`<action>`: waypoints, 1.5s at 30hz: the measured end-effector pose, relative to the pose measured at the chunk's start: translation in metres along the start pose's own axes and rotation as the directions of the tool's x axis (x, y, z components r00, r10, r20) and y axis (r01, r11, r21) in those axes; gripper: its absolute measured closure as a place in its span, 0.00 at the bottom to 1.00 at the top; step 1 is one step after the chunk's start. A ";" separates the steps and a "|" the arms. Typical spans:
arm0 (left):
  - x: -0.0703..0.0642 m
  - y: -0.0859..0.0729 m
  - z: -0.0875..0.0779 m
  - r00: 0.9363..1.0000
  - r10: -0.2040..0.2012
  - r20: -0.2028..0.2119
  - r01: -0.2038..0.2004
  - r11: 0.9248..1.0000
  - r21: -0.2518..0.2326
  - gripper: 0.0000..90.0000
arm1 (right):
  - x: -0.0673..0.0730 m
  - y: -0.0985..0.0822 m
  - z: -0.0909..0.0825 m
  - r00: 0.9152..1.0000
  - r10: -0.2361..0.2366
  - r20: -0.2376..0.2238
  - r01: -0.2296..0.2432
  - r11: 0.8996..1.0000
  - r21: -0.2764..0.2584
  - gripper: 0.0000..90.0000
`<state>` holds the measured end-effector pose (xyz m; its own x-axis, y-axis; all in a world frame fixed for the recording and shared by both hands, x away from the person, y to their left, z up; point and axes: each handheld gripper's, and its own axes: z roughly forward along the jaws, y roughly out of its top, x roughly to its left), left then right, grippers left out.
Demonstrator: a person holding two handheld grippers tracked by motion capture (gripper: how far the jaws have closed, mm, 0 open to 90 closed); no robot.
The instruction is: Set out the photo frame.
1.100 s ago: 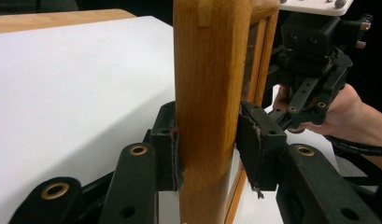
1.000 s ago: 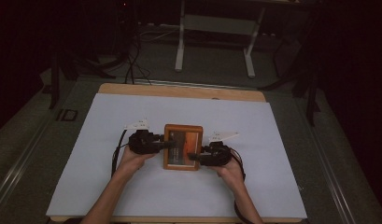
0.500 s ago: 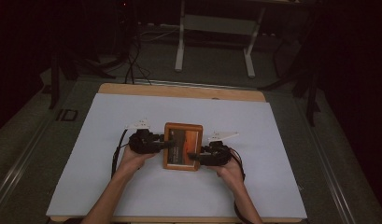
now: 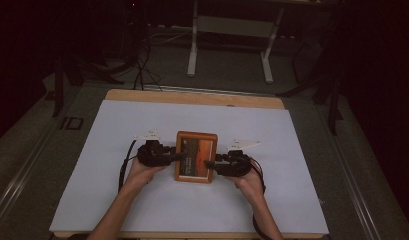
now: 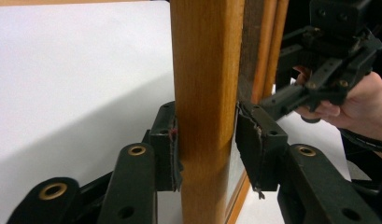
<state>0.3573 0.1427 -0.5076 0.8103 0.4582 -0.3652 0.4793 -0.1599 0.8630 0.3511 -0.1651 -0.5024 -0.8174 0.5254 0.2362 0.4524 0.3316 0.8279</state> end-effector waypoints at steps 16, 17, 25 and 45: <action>0.000 0.000 -0.002 0.999 -0.001 -0.034 0.001 1.000 0.005 0.58 | 0.000 0.000 -0.004 1.000 0.003 -0.010 -0.003 1.000 0.002 0.60; 0.000 0.000 -0.003 0.999 -0.002 -0.035 0.002 1.000 0.002 0.58 | -0.001 0.000 -0.005 1.000 -0.002 -0.010 0.002 1.000 0.001 0.60; 0.000 0.003 -0.010 0.999 -0.006 -0.051 0.005 1.000 -0.006 0.55 | 0.000 0.004 -0.015 1.000 -0.010 -0.011 0.009 1.000 -0.016 0.58; -0.005 0.013 -0.041 0.984 0.021 -0.179 -0.022 1.000 -0.006 0.52 | -0.009 0.010 -0.048 0.999 -0.015 0.039 0.016 0.999 -0.031 0.56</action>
<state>0.3456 0.1739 -0.4803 0.7467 0.6039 -0.2789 0.4591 -0.1644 0.8731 0.3456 -0.2047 -0.4721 -0.8094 0.5507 0.2039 0.4280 0.3154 0.8469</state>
